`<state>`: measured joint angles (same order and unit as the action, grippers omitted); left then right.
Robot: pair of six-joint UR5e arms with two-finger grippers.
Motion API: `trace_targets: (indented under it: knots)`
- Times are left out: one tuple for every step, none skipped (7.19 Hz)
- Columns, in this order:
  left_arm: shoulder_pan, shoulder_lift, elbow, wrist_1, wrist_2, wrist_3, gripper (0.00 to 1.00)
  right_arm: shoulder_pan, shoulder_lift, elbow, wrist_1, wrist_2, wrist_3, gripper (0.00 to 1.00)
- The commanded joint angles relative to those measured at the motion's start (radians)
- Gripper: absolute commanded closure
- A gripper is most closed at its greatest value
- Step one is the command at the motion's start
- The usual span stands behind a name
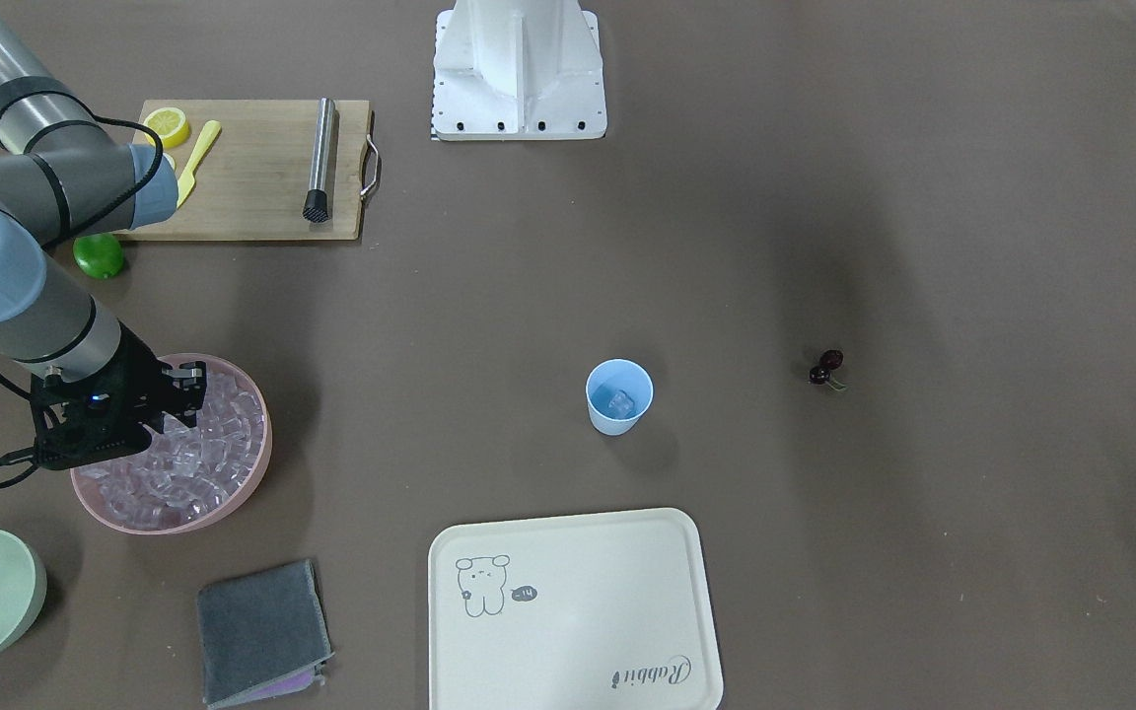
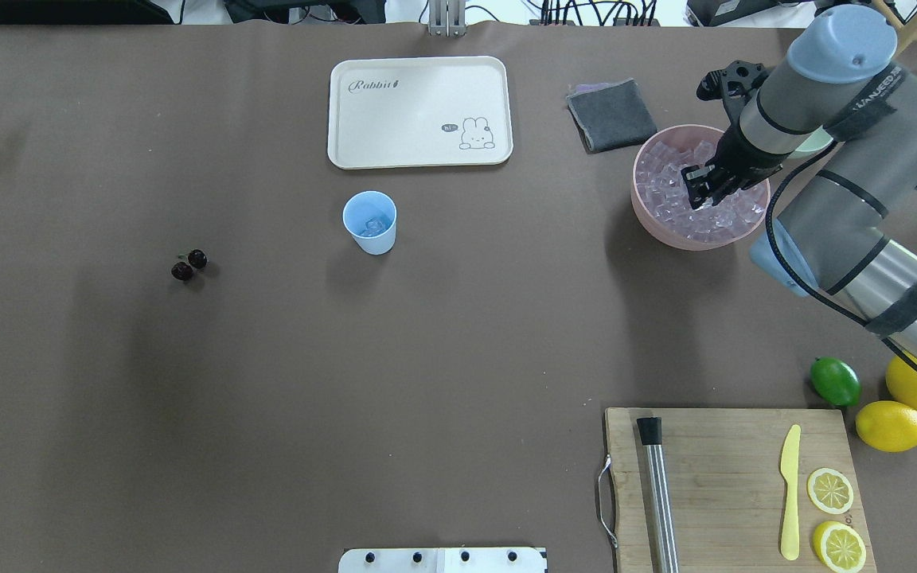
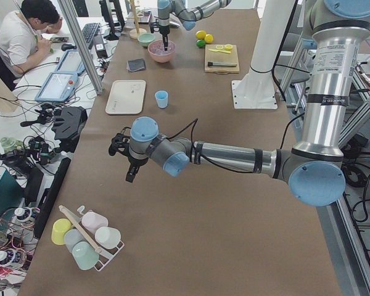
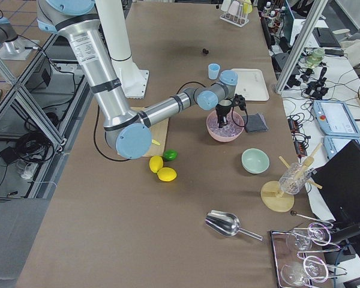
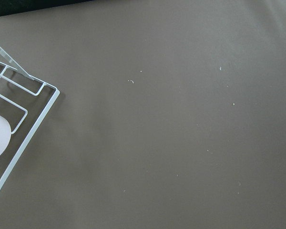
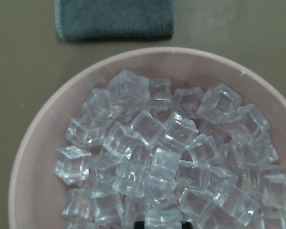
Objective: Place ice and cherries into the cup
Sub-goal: 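Grasp a third ice cube from the bowl with the right gripper, then carry the ice cube with the right gripper over the blue cup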
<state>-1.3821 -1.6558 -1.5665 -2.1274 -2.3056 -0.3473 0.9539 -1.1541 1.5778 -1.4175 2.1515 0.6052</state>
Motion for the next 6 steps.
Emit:
trace_targets:
  knots:
    - [0.000, 0.001, 0.003, 0.001, 0.000, 0.001, 0.03, 0.025, 0.014, 0.057, -0.014, 0.028, 0.031, 1.00]
    - [0.000, 0.001, 0.003, 0.001, 0.000, -0.001, 0.03, 0.010, 0.074, 0.057, -0.043, 0.034, 0.106, 1.00]
    - [0.000, 0.001, 0.003, 0.000, 0.000, -0.001, 0.03, -0.047, 0.171, 0.056, -0.097, 0.021, 0.201, 1.00]
    - [0.000, 0.001, 0.006, 0.001, 0.000, -0.001, 0.03, -0.135, 0.289, 0.033, -0.138, -0.049, 0.369, 1.00]
    - [0.000, -0.001, 0.008, 0.000, 0.000, 0.011, 0.03, -0.202, 0.392, -0.020, -0.144, -0.118, 0.475, 1.00]
    - [0.011, -0.010, 0.016, 0.001, 0.000, 0.001, 0.03, -0.254, 0.504, -0.121, -0.143, -0.169, 0.537, 1.00]
